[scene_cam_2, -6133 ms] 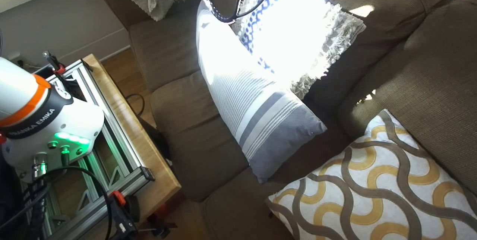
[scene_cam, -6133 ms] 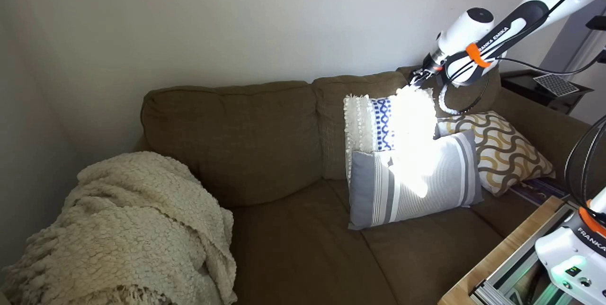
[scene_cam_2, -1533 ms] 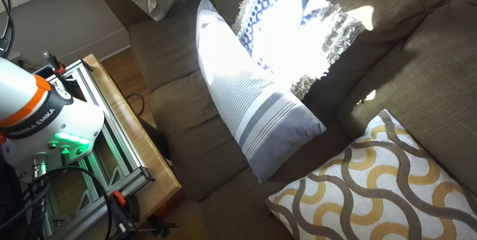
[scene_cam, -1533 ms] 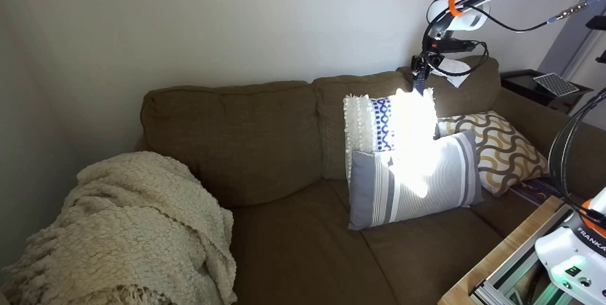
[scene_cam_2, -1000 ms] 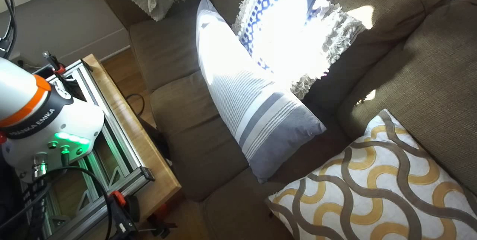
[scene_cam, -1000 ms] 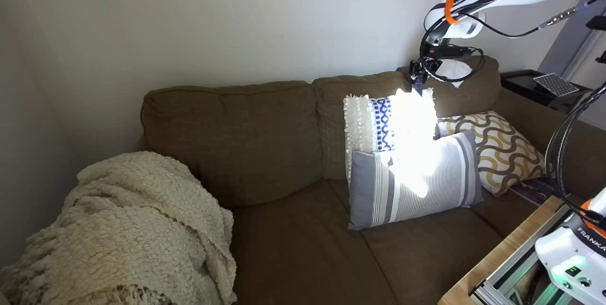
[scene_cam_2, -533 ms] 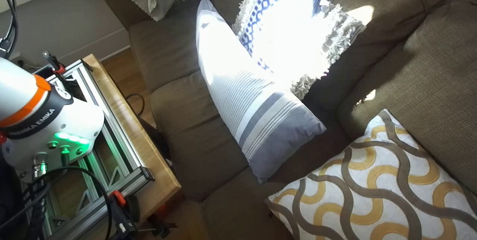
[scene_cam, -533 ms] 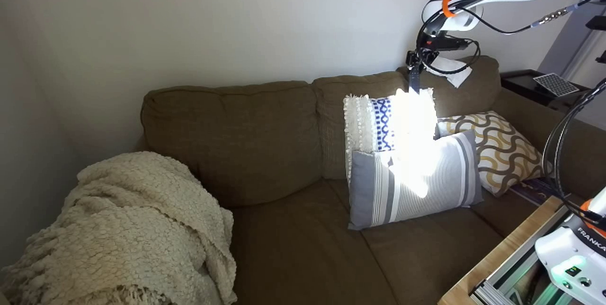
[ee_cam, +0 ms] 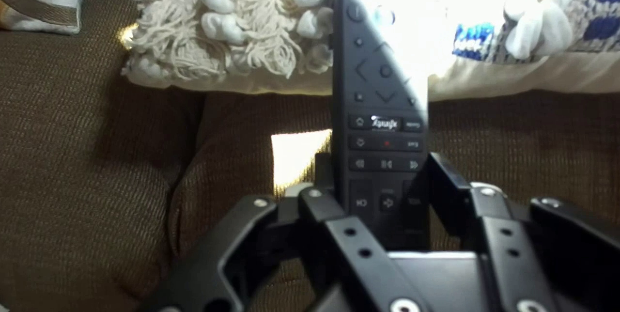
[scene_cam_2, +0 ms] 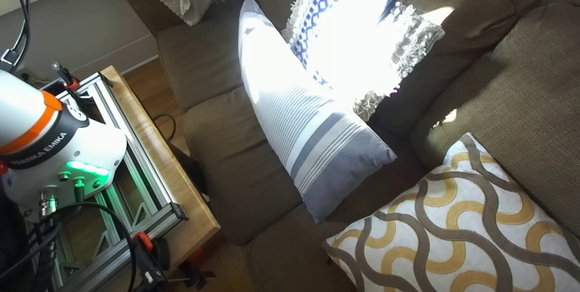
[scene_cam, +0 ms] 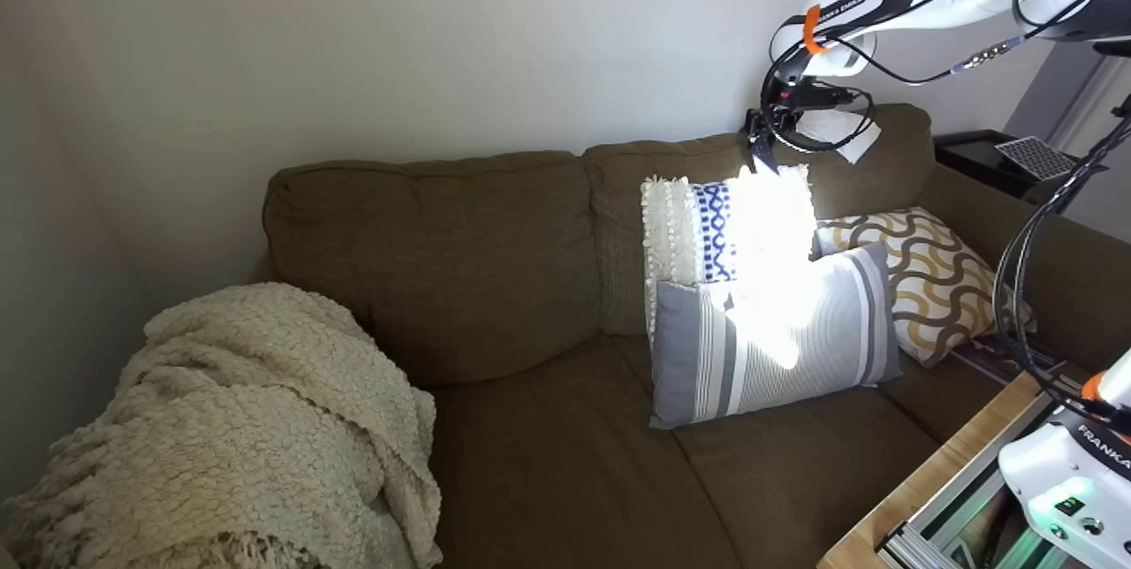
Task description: Remove the black remote from behind the grey pillow and put it on the white and blue pillow
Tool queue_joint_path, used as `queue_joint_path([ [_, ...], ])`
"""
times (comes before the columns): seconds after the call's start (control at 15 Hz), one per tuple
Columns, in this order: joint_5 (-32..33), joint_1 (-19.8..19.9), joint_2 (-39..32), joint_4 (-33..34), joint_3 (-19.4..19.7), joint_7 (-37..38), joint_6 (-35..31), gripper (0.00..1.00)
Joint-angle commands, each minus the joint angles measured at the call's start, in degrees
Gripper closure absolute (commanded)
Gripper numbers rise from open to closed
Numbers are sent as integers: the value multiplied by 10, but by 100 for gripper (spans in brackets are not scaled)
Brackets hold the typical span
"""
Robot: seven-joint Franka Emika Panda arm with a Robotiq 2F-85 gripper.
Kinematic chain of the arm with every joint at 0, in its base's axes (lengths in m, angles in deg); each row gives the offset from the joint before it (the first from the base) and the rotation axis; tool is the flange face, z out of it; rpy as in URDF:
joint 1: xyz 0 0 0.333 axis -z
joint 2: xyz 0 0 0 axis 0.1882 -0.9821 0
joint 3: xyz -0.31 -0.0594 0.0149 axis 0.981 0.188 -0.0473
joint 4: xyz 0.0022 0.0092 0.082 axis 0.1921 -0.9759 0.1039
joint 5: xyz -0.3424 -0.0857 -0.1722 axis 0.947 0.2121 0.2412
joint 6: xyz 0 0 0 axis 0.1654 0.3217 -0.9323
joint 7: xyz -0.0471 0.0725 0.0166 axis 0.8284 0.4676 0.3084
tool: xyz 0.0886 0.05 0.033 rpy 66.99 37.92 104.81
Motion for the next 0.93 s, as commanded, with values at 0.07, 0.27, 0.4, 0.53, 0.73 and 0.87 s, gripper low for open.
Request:
queue_joint_path([
  [0.07, -14, 19, -49, 54, -14, -13, -8, 73],
  [0.27, -16, 25, -75, 82, -18, -13, -8, 73],
  [0.4, -16, 27, -90, 97, -19, -10, -9, 73],
  [0.53, -15, 29, -105, 114, -20, -9, -9, 73],
  [0.73, -16, 31, -126, 138, -23, -7, -10, 73],
  [0.87, -20, 35, -140, 155, -30, -13, -12, 73],
])
